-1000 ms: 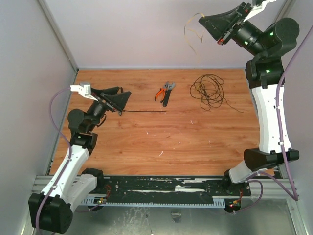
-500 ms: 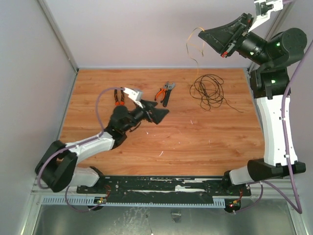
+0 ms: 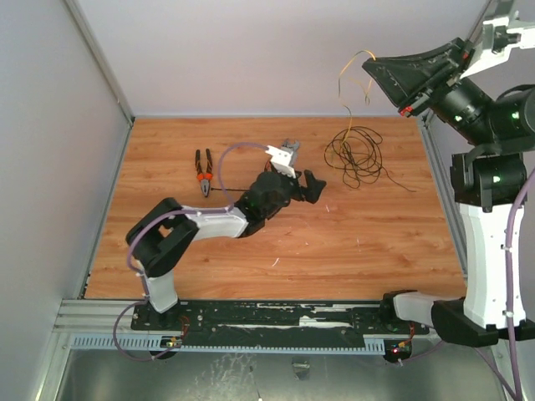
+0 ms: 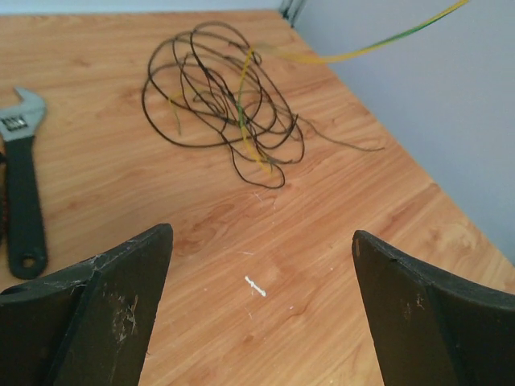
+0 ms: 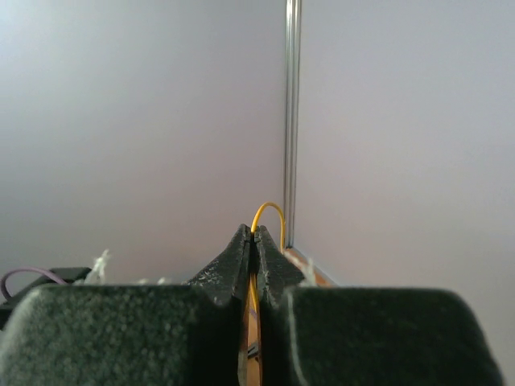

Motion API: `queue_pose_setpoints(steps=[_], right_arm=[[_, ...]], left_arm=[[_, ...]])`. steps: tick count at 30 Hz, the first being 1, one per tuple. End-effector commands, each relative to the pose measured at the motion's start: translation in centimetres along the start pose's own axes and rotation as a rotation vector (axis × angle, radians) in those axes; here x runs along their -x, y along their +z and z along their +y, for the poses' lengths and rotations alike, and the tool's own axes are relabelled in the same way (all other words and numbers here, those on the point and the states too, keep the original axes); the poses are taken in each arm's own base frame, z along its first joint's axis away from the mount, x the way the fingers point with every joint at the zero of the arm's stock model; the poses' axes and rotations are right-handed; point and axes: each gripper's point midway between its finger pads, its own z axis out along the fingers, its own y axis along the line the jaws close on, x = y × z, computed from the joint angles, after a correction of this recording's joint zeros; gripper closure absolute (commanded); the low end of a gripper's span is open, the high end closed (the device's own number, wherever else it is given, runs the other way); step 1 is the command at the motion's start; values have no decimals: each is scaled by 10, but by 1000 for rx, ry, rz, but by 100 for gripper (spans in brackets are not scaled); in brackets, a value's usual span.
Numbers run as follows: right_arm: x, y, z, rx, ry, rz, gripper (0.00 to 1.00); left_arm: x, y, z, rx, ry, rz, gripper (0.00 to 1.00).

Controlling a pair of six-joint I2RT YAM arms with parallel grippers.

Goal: Zip-tie the wires
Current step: Pick up the cable at the center of the board.

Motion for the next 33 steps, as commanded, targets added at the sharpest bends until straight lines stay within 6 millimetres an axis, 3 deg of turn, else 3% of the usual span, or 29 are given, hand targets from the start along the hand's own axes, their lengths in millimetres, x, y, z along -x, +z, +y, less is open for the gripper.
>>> queue_pose_setpoints(steps=[1,10,15,21,28,33], right_arm=[[19,-8,13,-21,-43,-55,100],[28,-23,26,-55,-22,-94,100],[30,-26,33,-46,-24,-97,100],[35,-30,40,-41,-25,-108,100],[38,-36,48,-35,-18,-123,100],[39,-39,51,-41,-24,-123,100]], left_arm=[[-21,23,0,69,-12,12,2],[-41,61,-12,71,-113,49,2],[-50,75,-30,15,-127,59,2],[-69,93,-25,80,-192,90,2],[-75,117,-25,98,-199,65,2],[-80,132,-27,91,-203,61,24]])
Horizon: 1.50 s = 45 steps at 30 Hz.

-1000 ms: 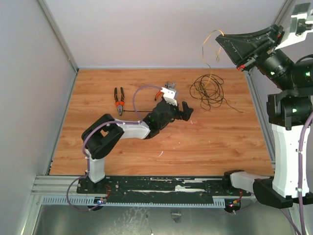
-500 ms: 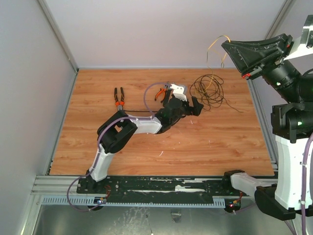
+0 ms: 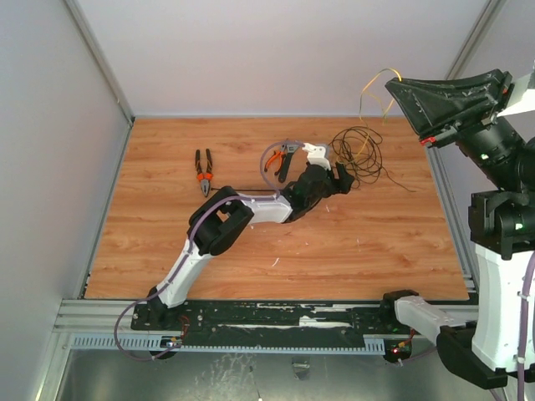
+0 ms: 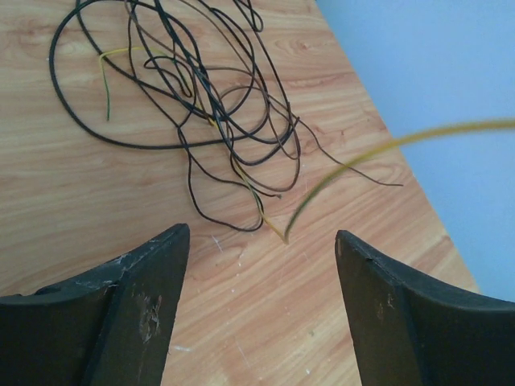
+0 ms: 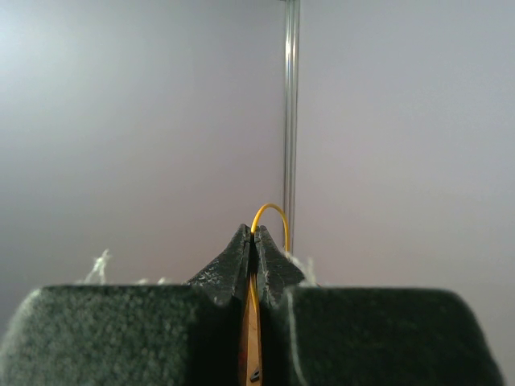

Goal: Zip-tie the wires
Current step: Pick up the cable at the center of the board.

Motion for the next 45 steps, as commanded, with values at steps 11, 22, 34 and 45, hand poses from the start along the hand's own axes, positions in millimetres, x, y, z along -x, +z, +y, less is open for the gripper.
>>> queue_pose_setpoints(steps=[11,22,34,45], right_arm=[[2,-10,-3,-76,-8,-4,100],[-11,-11,-16,-122,3,19,100],[-50,-18,-62,-286,1,100,100],[-97,-14,-67,-196,49,228,100]], left_arm=[[34,0,-15,-63,11,-180,74],[74,-24,-26,-121,59,-311,100],[173,-96,-33,-131,122,-479,100],[264,-226,5,36,245,-595,100]])
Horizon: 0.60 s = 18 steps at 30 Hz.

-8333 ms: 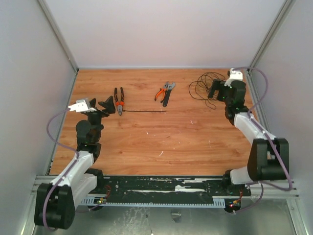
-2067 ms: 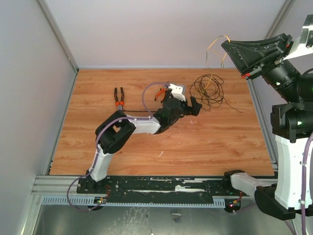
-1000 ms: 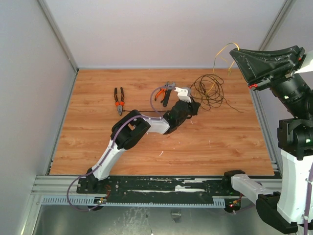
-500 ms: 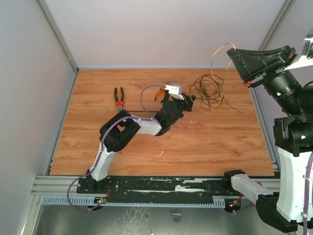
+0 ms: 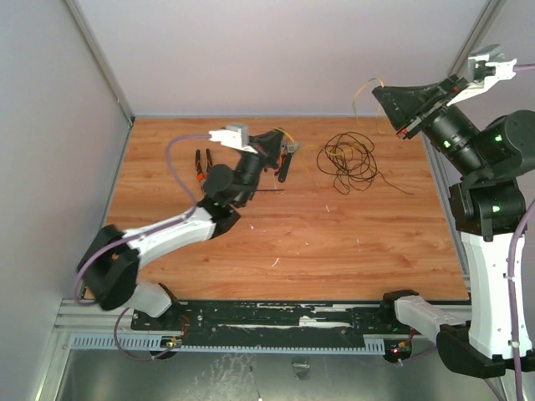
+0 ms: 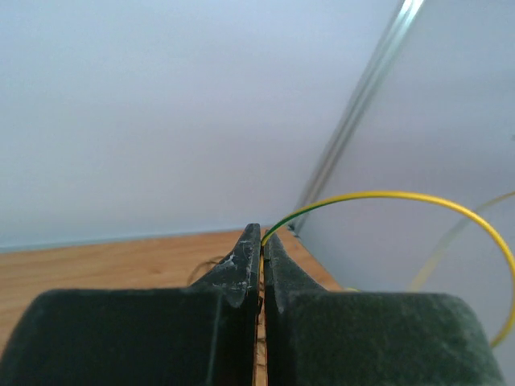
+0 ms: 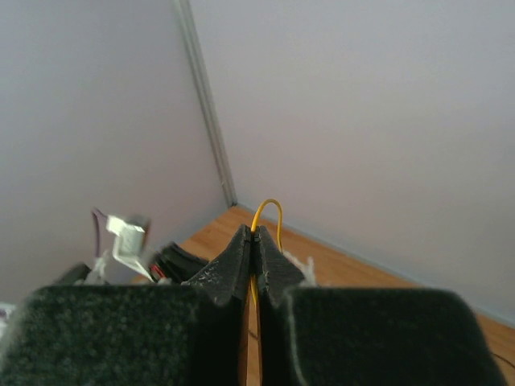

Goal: Zip-tie the wires
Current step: Pick up the cable at the center of the board, then place the cable at the center of the board.

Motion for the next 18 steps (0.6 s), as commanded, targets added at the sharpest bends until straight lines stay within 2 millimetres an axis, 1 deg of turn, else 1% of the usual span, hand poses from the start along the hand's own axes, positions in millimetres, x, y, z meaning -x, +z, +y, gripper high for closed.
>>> queue_pose_setpoints(steps=[1,3,5,6,7,8,9,10,12,14,15,16,18], right_arm=[[-28,3,16,144,18,87,100],[-38,5,20,189,34,119,100],[-49,6,23,238,48,152,100],[-56,6,26,268,59,171,100],[-64,5,27,289,71,191,100],[-73,5,26,303,89,213,100],[-82,6,24,304,107,229,100],[-97,7,18,295,135,257,100],[-121,7,12,294,177,302,100],[-147,8,9,309,213,353,100],[-161,10,12,321,226,382,100],[-176,11,12,322,237,415,100],[-205,13,10,298,250,481,100]], left_arm=[[36,-36,38,108,135,5,100],[54,-56,48,143,171,10,100],[66,-75,58,176,196,35,100],[68,-85,63,193,215,66,100],[72,-94,66,208,229,92,100],[82,-107,68,220,240,108,100],[86,-117,73,247,252,137,100],[92,-128,79,278,260,155,100],[100,-148,91,345,281,207,100],[104,-168,105,434,287,264,100],[105,-177,111,471,292,291,100],[106,-185,116,509,299,322,100],[96,-201,127,573,314,399,100]])
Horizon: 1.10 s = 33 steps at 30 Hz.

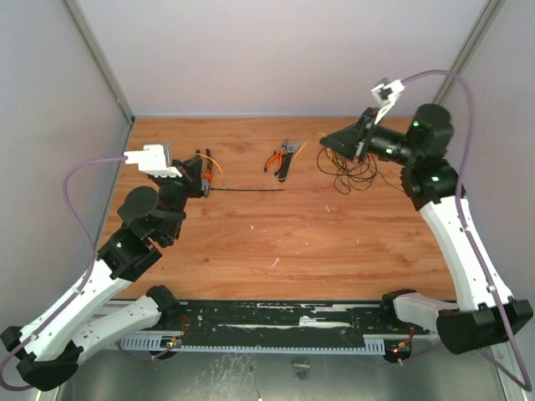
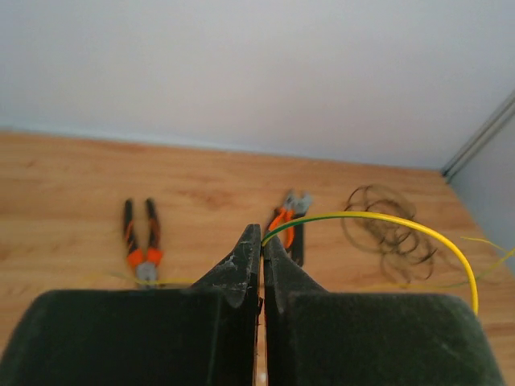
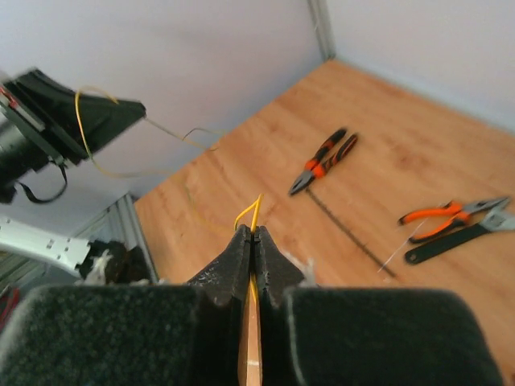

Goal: Zip-tie the wires
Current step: Place the cable at the center of the board.

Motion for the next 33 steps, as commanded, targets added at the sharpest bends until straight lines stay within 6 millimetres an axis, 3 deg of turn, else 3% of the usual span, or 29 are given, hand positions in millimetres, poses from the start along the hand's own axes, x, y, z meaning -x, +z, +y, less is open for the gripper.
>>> queue_pose_setpoints(steps=[1,4,9,11,15,22,29,33], right_arm=[[-52,20,-10,-5,43,124,100],[-88,22,-45,-154,86,172,100],[-143,7,-95,-383,131,255,100],[-165,2,-107,-429,147,302,100],[-201,-19,-133,-583,162,378,100],[-200,-73,-180,-832,202,316,100],[-233,-132,-232,-1103,304,288,100],[-240,-168,-258,-1244,345,233,100]], left_arm=[[-58,-26,50,215,144,280,100],[-97,-33,66,288,217,403,100],[-167,-36,86,414,406,645,100],[-180,-36,96,491,482,692,100],[-199,-30,95,497,519,731,100],[-238,-17,68,338,423,764,100],[-297,-17,60,275,454,908,100],[-320,-17,56,246,458,949,100]])
